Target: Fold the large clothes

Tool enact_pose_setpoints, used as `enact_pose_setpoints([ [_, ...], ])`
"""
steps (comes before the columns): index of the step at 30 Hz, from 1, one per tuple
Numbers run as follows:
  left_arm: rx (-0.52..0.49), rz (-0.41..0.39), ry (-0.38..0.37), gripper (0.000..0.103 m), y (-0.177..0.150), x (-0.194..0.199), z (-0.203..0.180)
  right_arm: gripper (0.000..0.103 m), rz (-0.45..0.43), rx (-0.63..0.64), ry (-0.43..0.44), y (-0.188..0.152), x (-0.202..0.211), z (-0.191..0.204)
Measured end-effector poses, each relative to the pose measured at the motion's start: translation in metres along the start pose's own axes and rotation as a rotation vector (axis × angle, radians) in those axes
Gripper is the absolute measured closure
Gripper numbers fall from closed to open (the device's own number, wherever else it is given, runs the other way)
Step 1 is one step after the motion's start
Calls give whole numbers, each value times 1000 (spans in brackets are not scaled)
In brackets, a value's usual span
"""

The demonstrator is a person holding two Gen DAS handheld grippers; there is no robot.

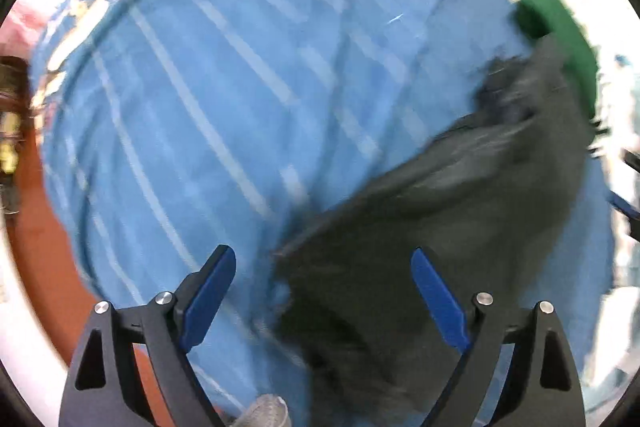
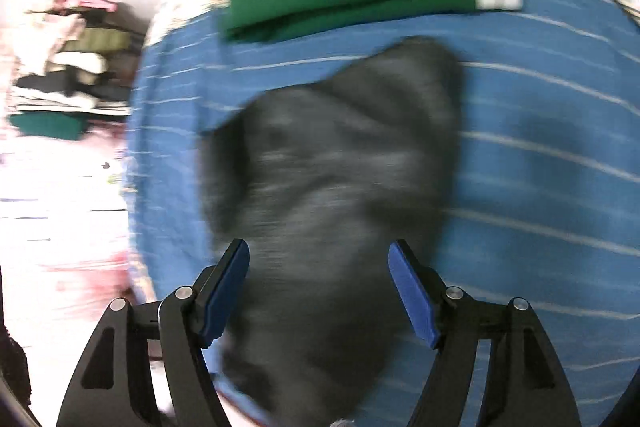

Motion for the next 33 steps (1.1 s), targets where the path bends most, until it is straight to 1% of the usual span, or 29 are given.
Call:
enact_pose_setpoints([
  [1, 13, 11, 40, 13, -2, -10, 3, 29, 3, -22, -8, 2, -1, -16],
  [2, 21, 24, 80, 13, -3, -21, 6, 29, 5, -56, 6, 8, -4, -38],
  [3, 29, 33, 96, 12, -4, -28, 9, 29, 8, -68, 37, 13, -9, -52],
  [5, 50, 43, 99, 10, -3, -41, 12, 29, 16, -72, 95, 31, -25, -73],
  [7, 78, 48, 91, 9, -1, -48, 14, 29, 22, -49, 157, 53, -44, -83],
  [9, 73, 41, 108, 8, 0, -51, 14, 27, 36, -42, 236, 77, -68, -90],
  [10, 62, 30, 123, 8, -1, -52, 13, 27, 24, -35, 278, 87, -75, -90],
  [11, 54, 24, 133, 8, 0, -54, 16, 32, -11, -12, 329, 97, -76, -87],
  [12, 39, 17, 150, 8, 0, -54, 15, 58, -30, 5, 364, 103, -76, -82],
  [14, 21, 11, 174, 8, 3, -57, 10, 73, -34, 35, 374, 109, -80, -68],
  [15, 12, 13, 186, 8, 4, -58, 7, 77, -58, 50, 353, 110, -79, -62],
  [16, 4, 14, 195, 8, 7, -59, 4, 79, -76, 37, 343, 108, -75, -59],
  [17, -13, 16, 212, 8, 10, -58, 2, 85, -94, 9, 357, 105, -70, -60],
  [18, -22, 18, 223, 8, 13, -57, -3, 87, -123, -39, 391, 98, -60, -66],
  [20, -45, 10, 228, 8, 22, -48, -14, 87, -185, -129, 425, 75, -35, -84],
  [22, -65, -3, 197, 8, 30, -32, -21, 87, -241, -247, 443, 45, -11, -114],
  [24, -71, -22, 162, 8, 36, -14, -25, 87, -286, -387, 483, -4, 13, -160],
  [25, -77, -31, 151, 8, 38, -6, -29, 87, -299, -423, 457, -26, 21, -176],
  [26, -86, -41, 142, 8, 38, 1, -33, 87, -312, -468, 407, -57, 32, -198],
  [27, -102, -54, 140, 8, 40, 8, -40, 87, -309, -518, 366, -88, 39, -218],
  [28, -122, -67, 144, 8, 40, 13, -45, 87, -296, -556, 342, -111, 41, -233],
  [30, -176, -87, 163, 8, 35, 23, -60, 84, -243, -647, 278, -164, 41, -264],
  [31, -195, -90, 166, 8, 29, 22, -67, 82, -209, -681, 248, -184, 37, -274],
  [33, -250, -85, 179, 8, 19, 19, -89, 71, -144, -712, 192, -208, 29, -284],
])
Point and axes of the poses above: each gripper's, at about its wrist camera, not at the fingertips, and x roughly against the way its jaws point, z to its left, y to its top, the point moved 5 cm from there along -x, roughly the way its jaws point, and after that the axes turned 13 degrees about z, right-handed, at the moved point
